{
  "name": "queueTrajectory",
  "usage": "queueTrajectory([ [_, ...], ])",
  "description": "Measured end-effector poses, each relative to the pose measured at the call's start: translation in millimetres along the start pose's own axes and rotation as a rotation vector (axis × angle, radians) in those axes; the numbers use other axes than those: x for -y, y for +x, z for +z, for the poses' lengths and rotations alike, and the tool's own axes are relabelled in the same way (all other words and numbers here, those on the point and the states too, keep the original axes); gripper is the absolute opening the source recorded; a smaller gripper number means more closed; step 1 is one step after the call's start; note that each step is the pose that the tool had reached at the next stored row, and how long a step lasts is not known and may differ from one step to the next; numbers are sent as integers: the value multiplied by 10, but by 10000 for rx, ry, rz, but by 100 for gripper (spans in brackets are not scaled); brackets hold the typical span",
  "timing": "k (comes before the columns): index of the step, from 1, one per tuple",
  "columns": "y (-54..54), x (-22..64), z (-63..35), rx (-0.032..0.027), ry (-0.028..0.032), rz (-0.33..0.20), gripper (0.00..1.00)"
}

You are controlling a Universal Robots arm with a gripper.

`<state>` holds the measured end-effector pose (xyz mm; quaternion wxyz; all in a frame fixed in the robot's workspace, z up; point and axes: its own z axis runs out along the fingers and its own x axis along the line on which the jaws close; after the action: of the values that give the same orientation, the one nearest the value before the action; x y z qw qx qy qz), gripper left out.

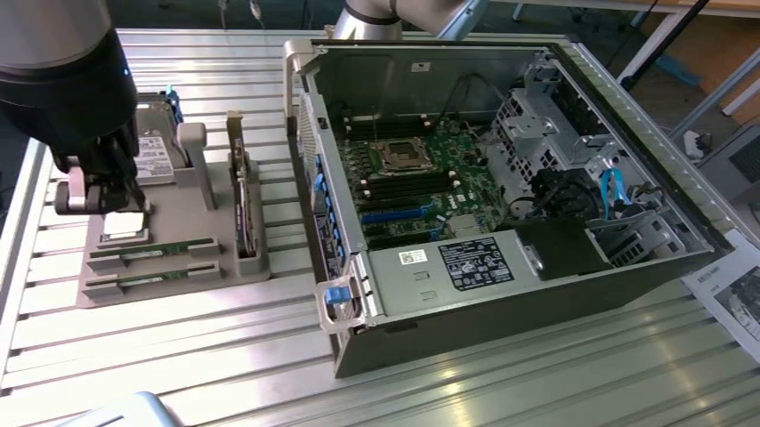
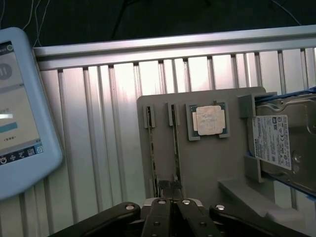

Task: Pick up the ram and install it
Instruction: 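Pick up the ram and move it above insertion slot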

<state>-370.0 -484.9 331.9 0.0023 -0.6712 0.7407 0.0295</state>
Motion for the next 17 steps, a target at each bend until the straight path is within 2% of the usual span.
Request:
queueTrajectory([
  [12,55,11,135,0,0,-1,10],
  [17,79,16,235,0,0,0,10],
])
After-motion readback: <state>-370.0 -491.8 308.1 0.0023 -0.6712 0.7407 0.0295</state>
